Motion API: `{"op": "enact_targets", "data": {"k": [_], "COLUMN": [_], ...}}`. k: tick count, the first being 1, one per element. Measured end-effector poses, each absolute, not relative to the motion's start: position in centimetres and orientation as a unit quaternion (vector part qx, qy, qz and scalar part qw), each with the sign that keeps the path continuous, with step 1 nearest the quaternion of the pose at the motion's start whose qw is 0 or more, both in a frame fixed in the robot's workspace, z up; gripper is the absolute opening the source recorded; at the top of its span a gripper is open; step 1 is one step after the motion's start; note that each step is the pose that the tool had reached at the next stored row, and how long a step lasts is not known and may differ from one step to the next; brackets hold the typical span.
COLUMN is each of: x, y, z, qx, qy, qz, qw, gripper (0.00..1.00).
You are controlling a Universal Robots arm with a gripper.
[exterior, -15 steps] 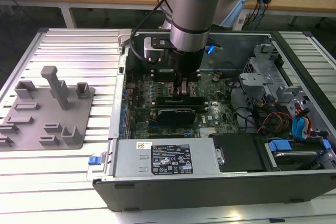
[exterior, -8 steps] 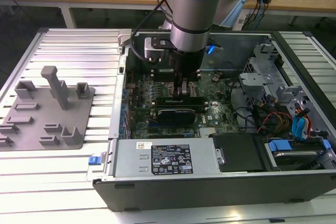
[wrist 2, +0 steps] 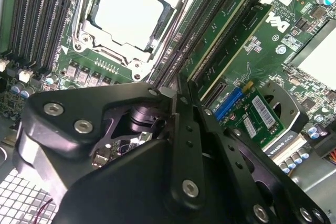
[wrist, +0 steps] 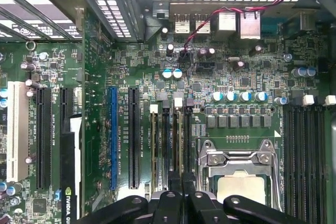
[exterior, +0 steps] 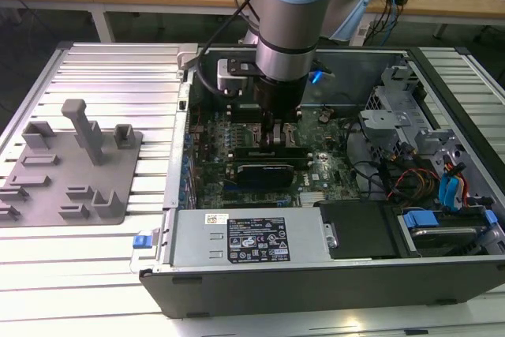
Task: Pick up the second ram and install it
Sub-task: 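Insert the second ram into the second slot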
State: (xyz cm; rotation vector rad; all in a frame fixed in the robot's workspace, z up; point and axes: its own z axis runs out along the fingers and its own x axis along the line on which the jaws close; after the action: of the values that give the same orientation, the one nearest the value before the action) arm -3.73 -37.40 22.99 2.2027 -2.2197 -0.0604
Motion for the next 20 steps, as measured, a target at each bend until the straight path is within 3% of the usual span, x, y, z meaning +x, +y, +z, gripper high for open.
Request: {"op": "enact_targets", "data": {"k": [8,9,20], "x": [-3.7,-3.7,-2.5], "y": [-37.4,-37.4,-37.4], "z": [22.8,22.8,24.3], "qx": [0.704,0.704,0.704], "qy": [-0.71,-0.71,-0.71], "qz": [-0.019,-0.019,-0.019], "qw": [0.007,0.007,0.007], "gripper": [0.1,0.17,0.17]}}
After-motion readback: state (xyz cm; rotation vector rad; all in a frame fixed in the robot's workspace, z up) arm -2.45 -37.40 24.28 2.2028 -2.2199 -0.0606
